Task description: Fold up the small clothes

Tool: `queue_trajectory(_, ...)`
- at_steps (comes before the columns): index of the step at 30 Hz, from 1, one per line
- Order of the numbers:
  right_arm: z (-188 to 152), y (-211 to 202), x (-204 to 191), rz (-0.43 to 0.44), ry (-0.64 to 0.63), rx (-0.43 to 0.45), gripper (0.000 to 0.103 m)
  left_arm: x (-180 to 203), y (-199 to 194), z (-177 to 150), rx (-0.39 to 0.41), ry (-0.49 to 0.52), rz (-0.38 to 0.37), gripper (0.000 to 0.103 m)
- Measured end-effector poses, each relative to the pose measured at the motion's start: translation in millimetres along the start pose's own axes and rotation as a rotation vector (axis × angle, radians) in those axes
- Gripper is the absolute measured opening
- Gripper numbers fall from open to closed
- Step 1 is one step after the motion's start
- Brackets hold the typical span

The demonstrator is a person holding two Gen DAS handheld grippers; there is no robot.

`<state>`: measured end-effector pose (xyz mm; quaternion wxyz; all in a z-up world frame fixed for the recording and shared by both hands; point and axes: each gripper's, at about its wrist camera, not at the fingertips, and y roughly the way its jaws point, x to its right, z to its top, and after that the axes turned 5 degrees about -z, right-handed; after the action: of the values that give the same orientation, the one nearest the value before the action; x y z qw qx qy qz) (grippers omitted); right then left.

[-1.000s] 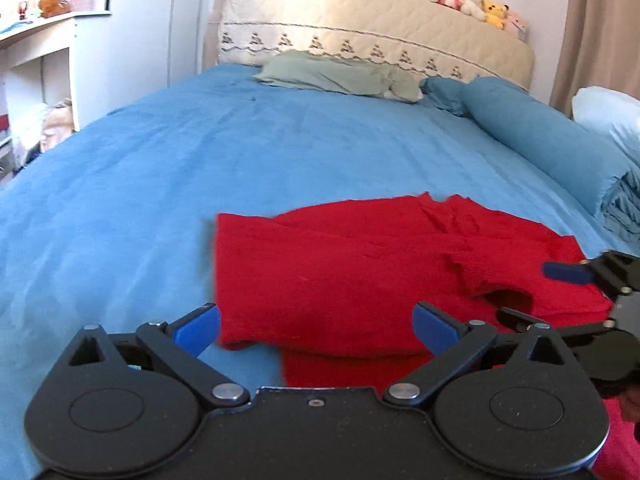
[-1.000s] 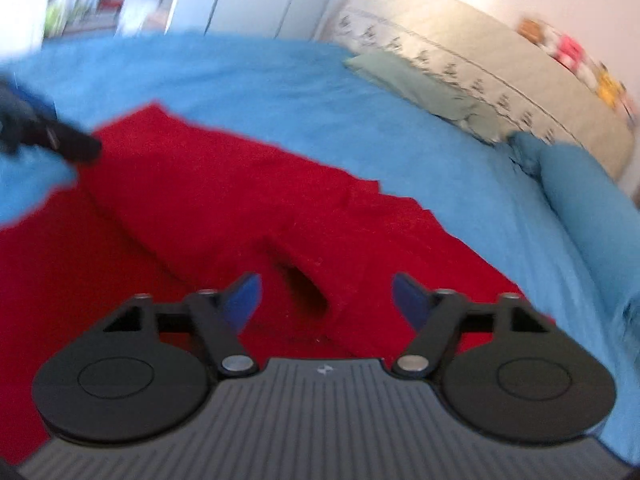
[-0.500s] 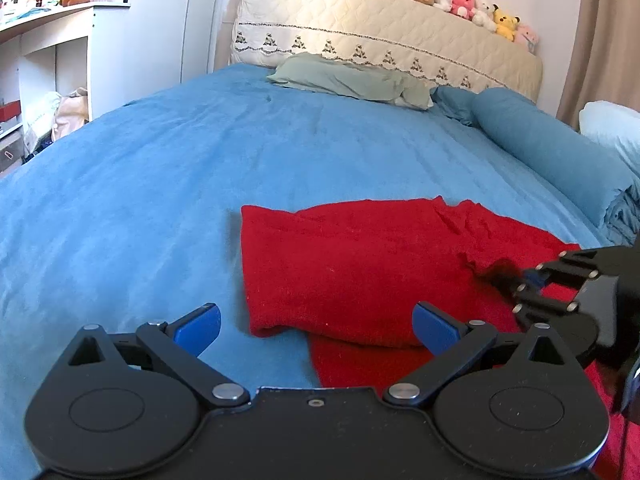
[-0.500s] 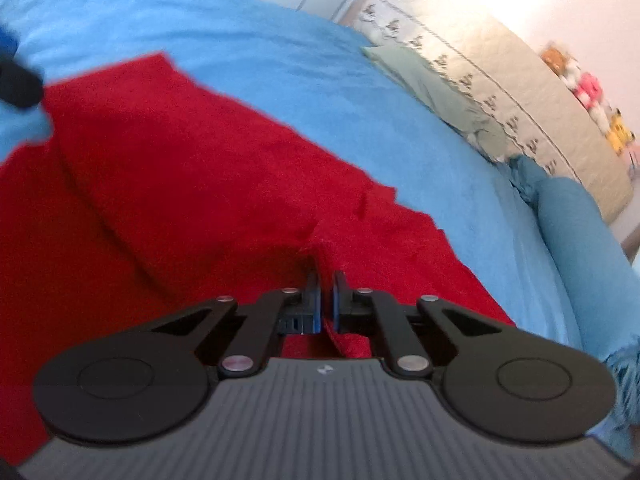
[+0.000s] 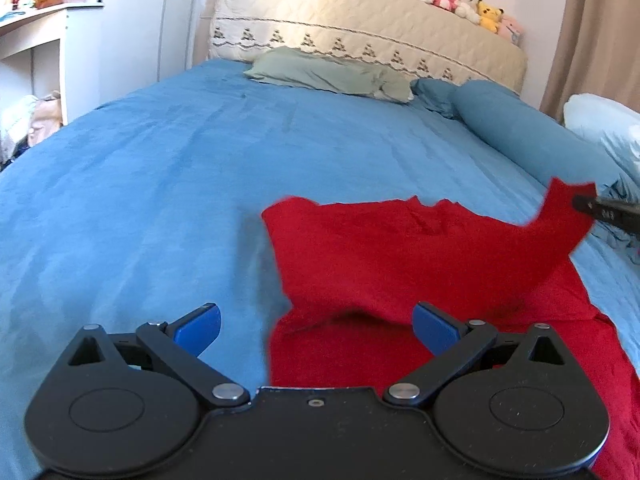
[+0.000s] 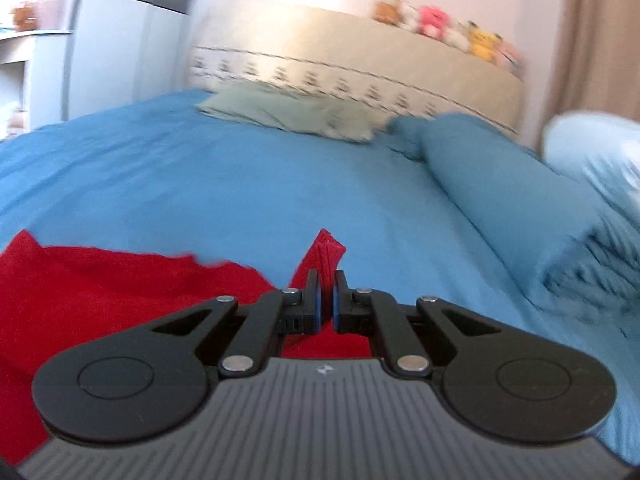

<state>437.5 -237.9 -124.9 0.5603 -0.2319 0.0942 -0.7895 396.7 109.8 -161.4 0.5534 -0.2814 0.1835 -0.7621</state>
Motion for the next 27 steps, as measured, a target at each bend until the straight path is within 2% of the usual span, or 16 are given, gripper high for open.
queue_trajectory(3,-23,10,26,-0.001,0.037,-0.06,0.02,9,12,1,-0.015,0.008,-0.012,0.103)
queue_trajectory(6,-41,22,34,0.012,0.074,-0.095,0.02,17,22,2,-0.032,0.014,-0.023,0.103)
queue_trajectory(11,-69,20,54,0.019,0.191,-0.123,0.021,26,36,8,-0.037,0.024,-0.037,0.103)
queue_trajectory(14,-89,14,61,0.026,0.216,-0.153,0.023,30,46,13,-0.034,0.03,-0.045,0.103)
queue_trajectory(16,-95,18,64,0.011,0.216,-0.167,0.034,34,51,15,-0.032,0.036,-0.046,0.103)
queue_trajectory(18,-100,15,68,-0.044,0.219,-0.161,0.074,37,56,17,-0.03,0.044,-0.046,0.103)
queue_trajectory(20,-99,4,69,-0.066,0.216,-0.102,0.085,40,61,19,-0.023,0.054,-0.047,0.103)
queue_trajectory(22,-99,-3,66,-0.019,0.208,-0.07,0.089,43,68,21,-0.015,0.061,-0.051,0.103)
queue_trajectory(27,-106,2,49,0.112,0.142,-0.102,0.09,41,94,21,-0.04,0.044,-0.054,0.103)
